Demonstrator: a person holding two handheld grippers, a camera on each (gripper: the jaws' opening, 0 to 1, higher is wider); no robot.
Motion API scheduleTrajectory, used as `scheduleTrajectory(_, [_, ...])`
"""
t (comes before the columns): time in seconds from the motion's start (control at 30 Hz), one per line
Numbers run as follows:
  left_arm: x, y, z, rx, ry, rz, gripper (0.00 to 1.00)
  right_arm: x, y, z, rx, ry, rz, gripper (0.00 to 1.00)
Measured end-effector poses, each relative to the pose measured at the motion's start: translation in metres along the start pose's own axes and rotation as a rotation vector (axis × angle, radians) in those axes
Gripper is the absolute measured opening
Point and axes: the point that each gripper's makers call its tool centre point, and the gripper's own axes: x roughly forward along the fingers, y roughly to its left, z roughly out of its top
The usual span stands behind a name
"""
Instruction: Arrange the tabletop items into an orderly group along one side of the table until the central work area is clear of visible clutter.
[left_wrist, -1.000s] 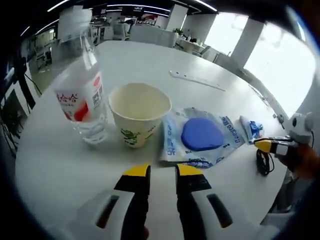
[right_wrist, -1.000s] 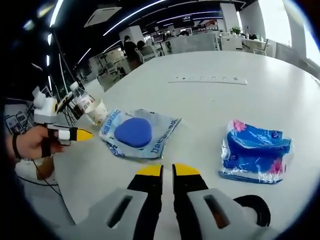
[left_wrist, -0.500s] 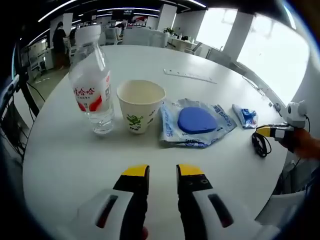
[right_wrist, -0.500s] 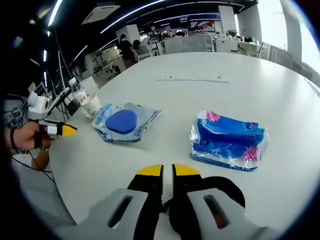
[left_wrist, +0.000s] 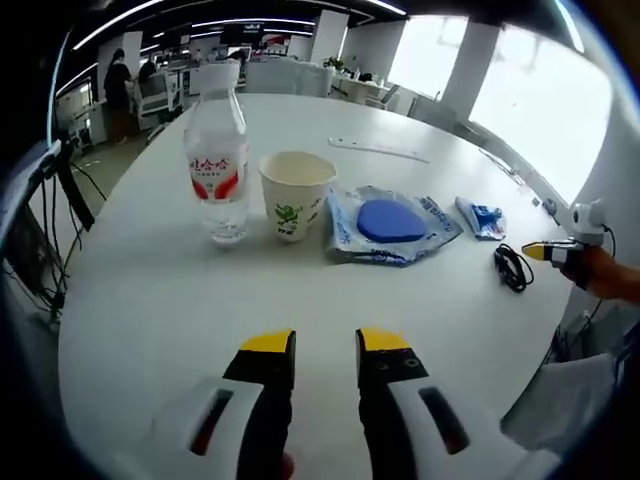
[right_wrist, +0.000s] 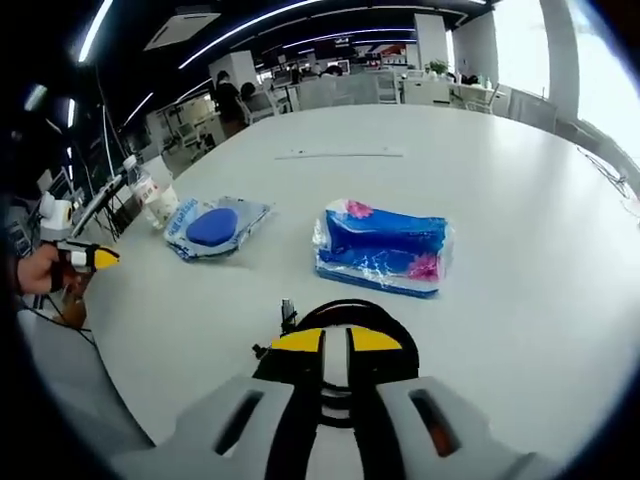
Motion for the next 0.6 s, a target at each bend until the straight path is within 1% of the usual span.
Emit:
scheduleTrajectory(0.17, [-0.009, 0.0, -0.002, 0.002, -0.009, -0.002, 0.23, -0.002, -0.01, -0.005, 0.005, 0.017, -0.032, 0.1])
scheduleTrajectory(0.37, [-0.014, 0.002, -0.001, 0.002, -0.015, -0.001, 0.23, -0.001, -0.025, -0.004, 0.04, 0.007, -0.07, 0.12])
scheduleTrajectory(0.43, [-0.016, 0.001, 0.001, 0.003, -0.019, 0.0, 0.23, 0.001, -0.028, -0.006, 0.041, 0.016, -0.079, 0.15])
scheduleTrajectory(0.6, [-0.023, 0.002, 0.004, 0.003, -0.032, 0.004, 0.23, 0.005, -0.031, -0.011, 0.037, 0.036, -0.092, 0.16])
